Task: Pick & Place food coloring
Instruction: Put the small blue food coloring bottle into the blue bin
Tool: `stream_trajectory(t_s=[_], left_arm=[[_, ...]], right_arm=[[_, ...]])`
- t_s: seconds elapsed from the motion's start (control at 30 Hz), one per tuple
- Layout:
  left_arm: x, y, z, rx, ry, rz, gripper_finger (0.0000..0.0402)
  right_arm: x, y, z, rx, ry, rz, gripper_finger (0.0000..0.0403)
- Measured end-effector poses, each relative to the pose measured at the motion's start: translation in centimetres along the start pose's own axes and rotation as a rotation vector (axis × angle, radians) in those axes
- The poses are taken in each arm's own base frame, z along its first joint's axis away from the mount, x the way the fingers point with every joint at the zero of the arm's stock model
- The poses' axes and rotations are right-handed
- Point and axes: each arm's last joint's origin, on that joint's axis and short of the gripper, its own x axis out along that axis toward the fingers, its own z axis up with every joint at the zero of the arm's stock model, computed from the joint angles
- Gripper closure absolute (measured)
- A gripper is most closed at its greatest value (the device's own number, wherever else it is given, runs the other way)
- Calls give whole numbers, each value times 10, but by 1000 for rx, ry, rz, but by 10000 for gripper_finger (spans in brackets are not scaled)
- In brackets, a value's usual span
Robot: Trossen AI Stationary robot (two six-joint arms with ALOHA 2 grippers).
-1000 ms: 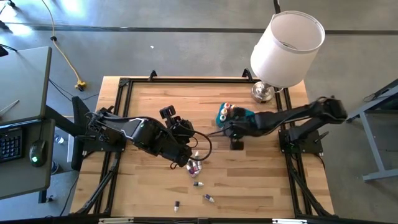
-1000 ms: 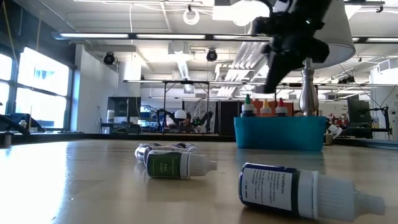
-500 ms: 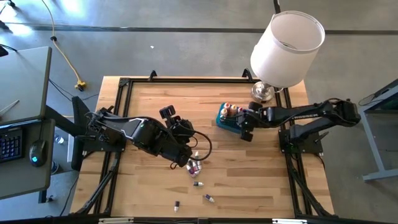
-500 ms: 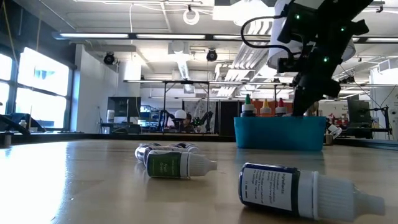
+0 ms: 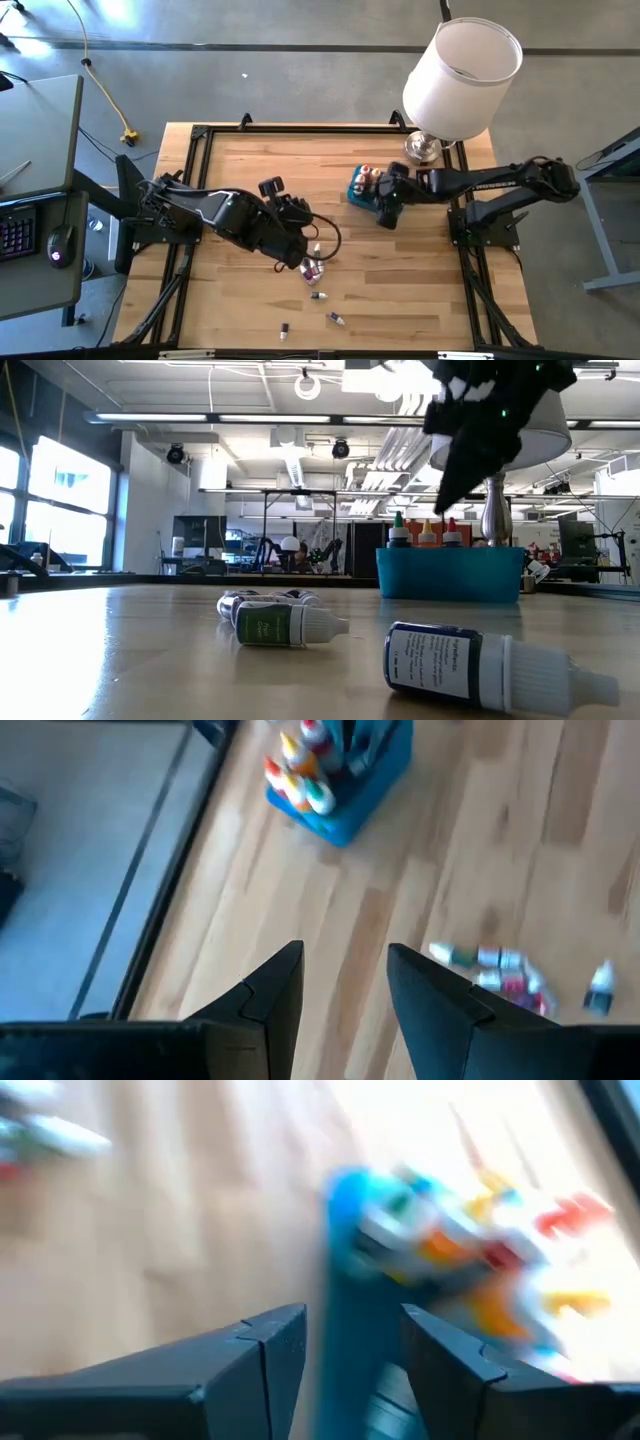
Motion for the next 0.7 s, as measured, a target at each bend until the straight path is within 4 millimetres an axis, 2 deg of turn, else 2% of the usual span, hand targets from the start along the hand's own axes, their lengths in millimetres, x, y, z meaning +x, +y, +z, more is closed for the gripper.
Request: stream_trajectory(t_s=[0.17, 0.33, 0.43, 0.57, 0.63, 0.7], left_arm=[[18, -12, -17, 24, 80, 35, 260], [49, -45, -51, 15, 171, 79, 260], [77, -75, -76, 33, 198, -13, 260], [106, -105, -101, 85, 181, -188, 260], [120, -114, -110, 117, 167, -280, 260], [131, -117, -112, 155, 128, -336, 260]], right_arm=[[-11, 45, 6, -88, -149, 128, 256], [-20, 76, 4, -146, -241, 157, 256], [-20, 84, 1, -166, -243, 163, 256], [-20, 85, 1, -167, -249, 140, 256], [-20, 84, 1, -161, -253, 129, 256], [-20, 84, 2, -158, -258, 125, 256]])
